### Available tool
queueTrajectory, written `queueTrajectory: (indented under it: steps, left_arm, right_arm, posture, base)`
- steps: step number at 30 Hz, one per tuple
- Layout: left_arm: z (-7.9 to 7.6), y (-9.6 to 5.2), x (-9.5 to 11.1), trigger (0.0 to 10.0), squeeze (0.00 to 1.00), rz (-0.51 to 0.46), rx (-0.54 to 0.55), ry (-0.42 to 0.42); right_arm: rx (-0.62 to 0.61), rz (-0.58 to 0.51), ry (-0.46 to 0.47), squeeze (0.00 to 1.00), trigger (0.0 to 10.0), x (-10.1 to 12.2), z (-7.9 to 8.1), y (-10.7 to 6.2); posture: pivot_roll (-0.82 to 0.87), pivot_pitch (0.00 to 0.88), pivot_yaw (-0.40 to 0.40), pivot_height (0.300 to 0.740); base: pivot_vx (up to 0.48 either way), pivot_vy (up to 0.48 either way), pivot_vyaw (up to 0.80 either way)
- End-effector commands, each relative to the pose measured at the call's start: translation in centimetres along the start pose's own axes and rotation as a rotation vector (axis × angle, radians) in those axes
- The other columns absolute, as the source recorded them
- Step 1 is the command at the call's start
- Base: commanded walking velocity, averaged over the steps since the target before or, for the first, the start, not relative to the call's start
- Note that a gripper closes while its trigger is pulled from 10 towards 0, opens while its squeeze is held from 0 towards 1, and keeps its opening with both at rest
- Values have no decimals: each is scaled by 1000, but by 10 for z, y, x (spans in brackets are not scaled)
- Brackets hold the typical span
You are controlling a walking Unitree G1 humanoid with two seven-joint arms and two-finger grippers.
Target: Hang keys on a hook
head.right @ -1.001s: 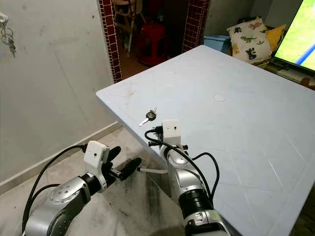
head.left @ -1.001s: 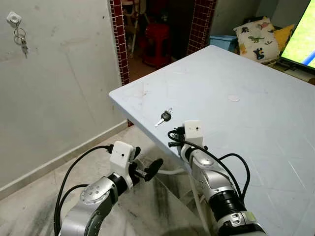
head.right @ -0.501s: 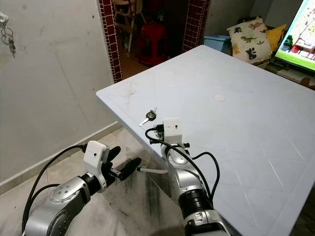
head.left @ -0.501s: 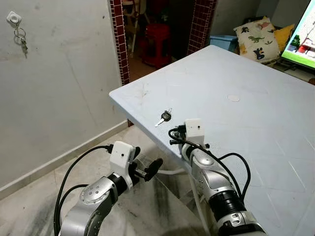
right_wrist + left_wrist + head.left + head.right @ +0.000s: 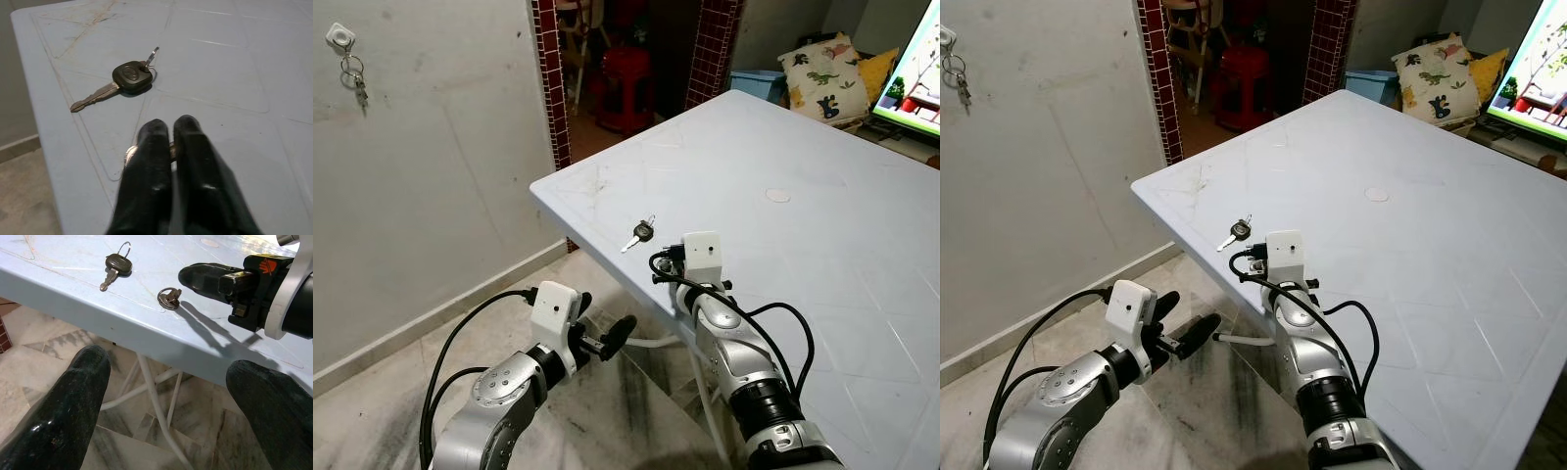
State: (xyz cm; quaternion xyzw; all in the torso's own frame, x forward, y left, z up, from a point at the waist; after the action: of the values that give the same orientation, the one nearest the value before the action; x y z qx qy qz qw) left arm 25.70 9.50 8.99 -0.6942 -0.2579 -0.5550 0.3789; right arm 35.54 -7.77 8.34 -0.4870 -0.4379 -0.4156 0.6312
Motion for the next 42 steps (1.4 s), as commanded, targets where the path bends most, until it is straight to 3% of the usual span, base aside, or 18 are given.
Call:
queueTrajectory:
  steps: [1,8,32,33,42]
  left_arm:
    - [3,0,0,10000,0,5,10,-11]
    - [3,0,0,10000,0,5,9,-14]
    - [3,0,0,10000,0,7,9,-15]
    - [3,0,0,10000,0,7,9,-15]
    - [3,0,-1,10000,0,8,9,-18]
  right_arm:
    - [11,-10,2,1000,10000,3,3,0]
    - [52,-11,-32,1000,10000,1,11,-1]
    - [25,91,-122,1000,10000,-16,10,2]
    - [24,95,-124,0,10000,-16,10,2]
    - [11,105,-116,0,10000,-17,9,4]
  posture:
    - [82,0,-15,740]
    - [79,0,-15,740]
    - [81,0,-16,740]
    - [82,0,-16,740]
    - [82,0,-17,740]
  base:
    - [0,0,0]
    - [0,0,0]
    - [0,0,0]
    - [0,0,0]
    - [0,0,0]
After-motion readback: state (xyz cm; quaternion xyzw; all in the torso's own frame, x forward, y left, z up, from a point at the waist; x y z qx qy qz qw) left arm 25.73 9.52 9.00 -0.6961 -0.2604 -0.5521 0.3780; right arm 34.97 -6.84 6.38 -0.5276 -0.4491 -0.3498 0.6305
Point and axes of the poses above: a point about 5 cm out from each wrist's last joint towards the gripper, its own y axis pointing out of the wrist towards the gripper, its own x axis along the axis of the wrist's last joint, z = x × y, the point moved 2 cm from there along y, pointing out of the wrist towards the gripper, and after that the axes turned 8 degrees about y, right-handed, at the moved point
